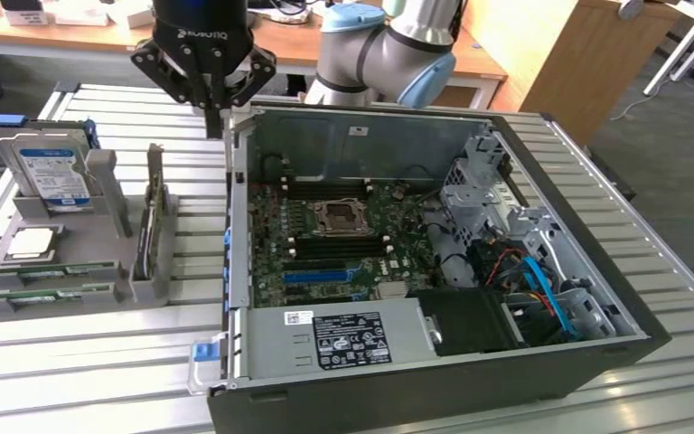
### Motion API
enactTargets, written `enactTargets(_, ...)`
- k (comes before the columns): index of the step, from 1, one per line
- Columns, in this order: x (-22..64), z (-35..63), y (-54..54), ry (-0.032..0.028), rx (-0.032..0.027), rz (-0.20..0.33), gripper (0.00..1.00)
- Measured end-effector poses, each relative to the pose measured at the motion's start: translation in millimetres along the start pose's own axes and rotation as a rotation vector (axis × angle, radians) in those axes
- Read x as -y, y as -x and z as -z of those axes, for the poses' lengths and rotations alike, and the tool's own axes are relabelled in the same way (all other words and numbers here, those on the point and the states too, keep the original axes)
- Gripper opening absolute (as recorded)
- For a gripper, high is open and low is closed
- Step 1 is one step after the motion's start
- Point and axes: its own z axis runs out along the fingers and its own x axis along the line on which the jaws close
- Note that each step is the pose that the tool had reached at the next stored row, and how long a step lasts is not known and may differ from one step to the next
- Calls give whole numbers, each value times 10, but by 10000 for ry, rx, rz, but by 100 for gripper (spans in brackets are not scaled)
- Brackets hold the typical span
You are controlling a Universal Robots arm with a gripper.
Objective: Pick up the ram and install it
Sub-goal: 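Reach for the ram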
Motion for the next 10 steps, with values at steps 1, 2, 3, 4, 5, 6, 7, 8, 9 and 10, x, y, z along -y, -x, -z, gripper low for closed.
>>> enactTargets(1,2,1,-21,0,0,1,11)
enactTargets(2,3,1,-43,0,0,1,11)
enactTargets(3,5,1,-65,0,0,1,11)
enactTargets(4,6,2,-86,0,0,1,11)
enactTargets(5,8,2,-107,1,0,2,11)
enactTargets(6,9,3,-128,0,0,1,11)
enactTargets(7,11,4,-149,0,0,1,11)
enactTargets(8,12,4,-170,0,0,1,11)
enactTargets(9,14,4,-194,0,0,1,11)
enactTargets(10,15,5,-216,1,0,0,11)
